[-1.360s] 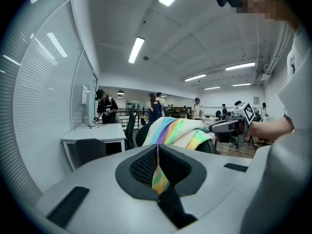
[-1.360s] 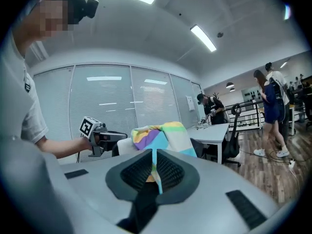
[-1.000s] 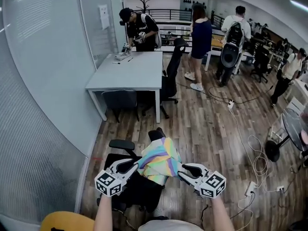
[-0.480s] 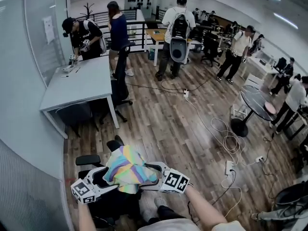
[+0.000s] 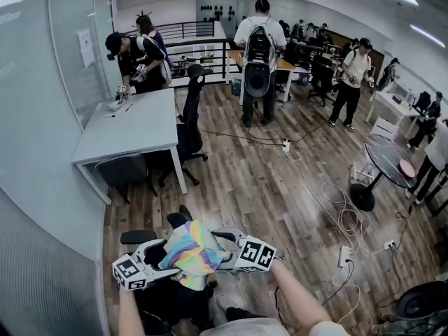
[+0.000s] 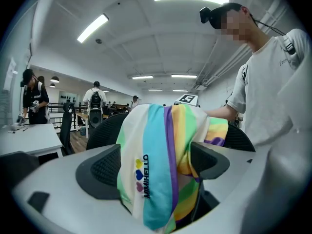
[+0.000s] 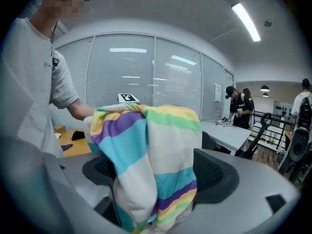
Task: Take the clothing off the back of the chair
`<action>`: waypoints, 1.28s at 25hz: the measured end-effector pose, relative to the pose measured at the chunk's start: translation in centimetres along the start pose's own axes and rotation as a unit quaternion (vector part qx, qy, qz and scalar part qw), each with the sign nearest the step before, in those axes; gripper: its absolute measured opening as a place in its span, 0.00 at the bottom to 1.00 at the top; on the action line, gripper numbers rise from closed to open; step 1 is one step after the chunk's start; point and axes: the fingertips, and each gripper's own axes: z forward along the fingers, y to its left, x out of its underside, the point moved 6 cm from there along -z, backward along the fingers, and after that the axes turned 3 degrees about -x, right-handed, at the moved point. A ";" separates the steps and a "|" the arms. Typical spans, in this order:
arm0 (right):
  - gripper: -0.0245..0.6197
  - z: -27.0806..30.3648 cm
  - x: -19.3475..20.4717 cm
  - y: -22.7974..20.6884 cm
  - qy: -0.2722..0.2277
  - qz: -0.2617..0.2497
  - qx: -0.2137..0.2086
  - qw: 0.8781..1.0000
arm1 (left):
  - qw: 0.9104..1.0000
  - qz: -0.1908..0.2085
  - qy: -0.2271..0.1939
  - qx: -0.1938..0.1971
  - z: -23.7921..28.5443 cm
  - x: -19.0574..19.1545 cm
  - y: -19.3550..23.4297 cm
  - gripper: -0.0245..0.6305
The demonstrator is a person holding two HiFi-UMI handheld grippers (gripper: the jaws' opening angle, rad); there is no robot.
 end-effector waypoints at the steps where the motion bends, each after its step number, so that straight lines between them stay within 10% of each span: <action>1: 0.70 0.3 -0.1 -0.2 0.002 -0.004 -0.010 1.000 | 1.000 0.001 0.002 0.002 0.0 -0.1 0.2 0.70; 14: 0.70 1.8 0.8 -0.2 -0.048 0.028 -0.114 0.992 | 0.990 -0.047 0.014 0.131 3.0 0.1 0.4 0.70; 22: 0.66 1.2 0.9 0.5 -0.068 0.033 -0.106 0.991 | 0.991 -0.062 0.002 0.117 2.5 0.0 -1.2 0.69; 32: 0.58 1.0 0.6 1.3 -0.070 0.037 -0.046 0.996 | 0.996 -0.063 -0.011 0.064 0.6 0.0 -3.2 0.40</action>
